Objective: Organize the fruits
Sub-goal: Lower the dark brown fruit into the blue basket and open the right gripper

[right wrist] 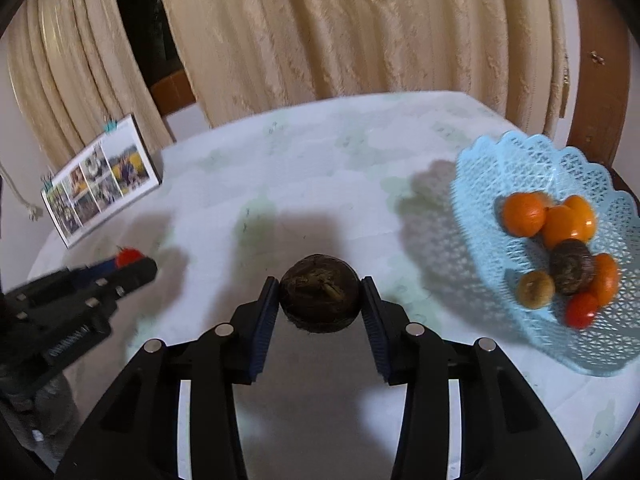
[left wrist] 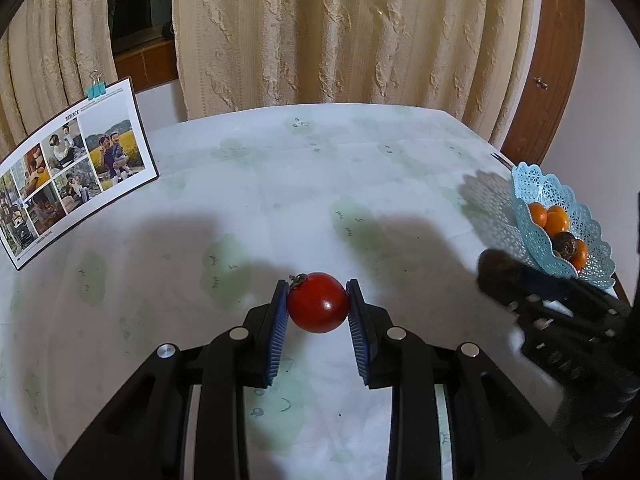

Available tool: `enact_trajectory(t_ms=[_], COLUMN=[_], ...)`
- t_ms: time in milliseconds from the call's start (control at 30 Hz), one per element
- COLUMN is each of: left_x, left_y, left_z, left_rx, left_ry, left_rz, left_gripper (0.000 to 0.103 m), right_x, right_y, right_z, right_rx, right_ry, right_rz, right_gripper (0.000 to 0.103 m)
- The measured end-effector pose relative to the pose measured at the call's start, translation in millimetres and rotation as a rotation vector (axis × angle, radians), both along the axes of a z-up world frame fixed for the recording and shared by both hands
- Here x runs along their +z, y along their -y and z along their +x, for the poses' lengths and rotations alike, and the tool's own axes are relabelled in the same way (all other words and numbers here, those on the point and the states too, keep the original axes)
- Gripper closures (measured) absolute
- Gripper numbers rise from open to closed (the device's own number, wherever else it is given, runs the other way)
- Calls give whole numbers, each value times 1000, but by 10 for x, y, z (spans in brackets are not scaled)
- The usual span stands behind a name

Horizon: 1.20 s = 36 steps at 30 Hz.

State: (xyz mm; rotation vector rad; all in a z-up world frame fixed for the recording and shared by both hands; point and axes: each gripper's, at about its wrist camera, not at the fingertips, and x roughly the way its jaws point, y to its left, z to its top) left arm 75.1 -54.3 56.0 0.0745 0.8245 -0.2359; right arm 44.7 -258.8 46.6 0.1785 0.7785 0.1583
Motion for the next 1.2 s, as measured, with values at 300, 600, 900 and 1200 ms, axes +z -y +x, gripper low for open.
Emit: enact_trajectory(t_ms=[300, 600, 900, 1200], left_x=[2, -5, 32, 122], left_y=[49, 96, 194, 430], left_z=[-34, -48, -68, -86], left_rx=[-16, -26, -43, -84], left_ry=[1, -2, 6, 27], left_rz=[2, 7, 10, 22], left_gripper=[74, 74, 74, 74], right_x=[244, 201, 90, 74], right_y=[358, 864, 1128, 1250], right_z=[-174, -246, -275, -425], right_rx=[-91, -223, -314, -354], right_ry=[78, 82, 73, 111], right_rz=[26, 64, 86, 66], right_gripper=[60, 60, 60, 58])
